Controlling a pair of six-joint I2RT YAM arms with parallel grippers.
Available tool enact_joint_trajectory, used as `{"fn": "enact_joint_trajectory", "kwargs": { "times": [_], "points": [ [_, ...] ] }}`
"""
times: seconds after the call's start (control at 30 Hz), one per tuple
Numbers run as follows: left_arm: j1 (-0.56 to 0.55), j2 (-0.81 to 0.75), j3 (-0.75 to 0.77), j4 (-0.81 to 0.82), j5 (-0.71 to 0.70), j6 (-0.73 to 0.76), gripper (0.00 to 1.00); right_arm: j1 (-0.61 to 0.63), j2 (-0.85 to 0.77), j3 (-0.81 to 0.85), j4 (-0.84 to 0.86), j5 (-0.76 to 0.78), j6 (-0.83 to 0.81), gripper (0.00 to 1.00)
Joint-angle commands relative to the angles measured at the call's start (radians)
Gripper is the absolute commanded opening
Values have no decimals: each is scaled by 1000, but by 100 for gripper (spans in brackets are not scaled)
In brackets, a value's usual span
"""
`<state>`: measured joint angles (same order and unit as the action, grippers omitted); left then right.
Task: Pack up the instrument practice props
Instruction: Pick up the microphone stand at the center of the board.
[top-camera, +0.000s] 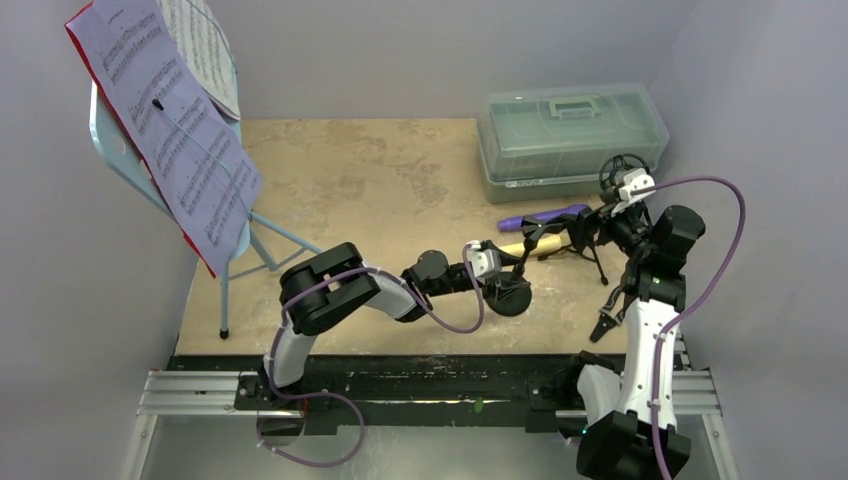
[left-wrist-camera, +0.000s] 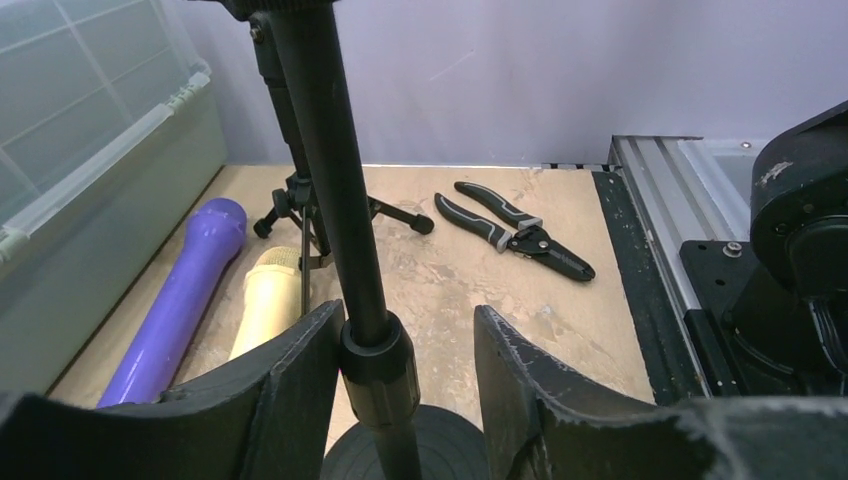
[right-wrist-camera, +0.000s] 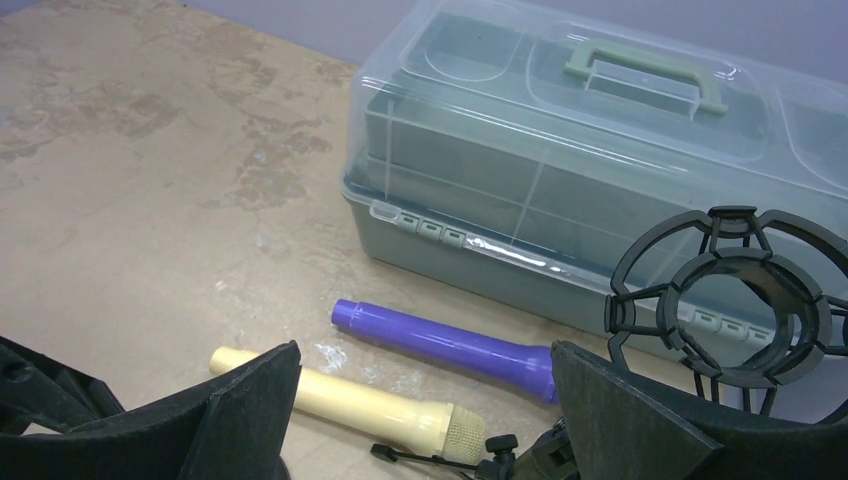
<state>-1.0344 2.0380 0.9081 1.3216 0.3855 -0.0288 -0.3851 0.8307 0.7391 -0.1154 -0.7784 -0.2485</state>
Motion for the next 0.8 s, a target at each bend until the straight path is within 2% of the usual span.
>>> {"fn": "enact_joint_trajectory", "kwargs": {
  "times": [0.0, 0.1, 0.2, 0.23, 0.6, 0.77],
  "points": [
    [5, 28, 54, 30, 18, -54, 45, -10, 2, -4, -13, -52, -35, 99],
    [5, 31, 59, 16, 4, -59, 31, -13, 9, 0, -23, -65, -41, 99],
    [5, 11, 50, 4, -19, -79, 4, -15, 17, 4, -38, -82, -53, 99],
    [4, -5, 43, 4, -31, -93, 0, -13, 22, 5, -43, -90, -56, 99],
    [5, -255, -109, -21, -287, -208, 0, -13, 69, 2, -90, -268, -82, 99],
    [5, -318, -121, -38, -381, -255, 0, -1, 72, -14, -104, -420, -102, 99]
  ]
}}
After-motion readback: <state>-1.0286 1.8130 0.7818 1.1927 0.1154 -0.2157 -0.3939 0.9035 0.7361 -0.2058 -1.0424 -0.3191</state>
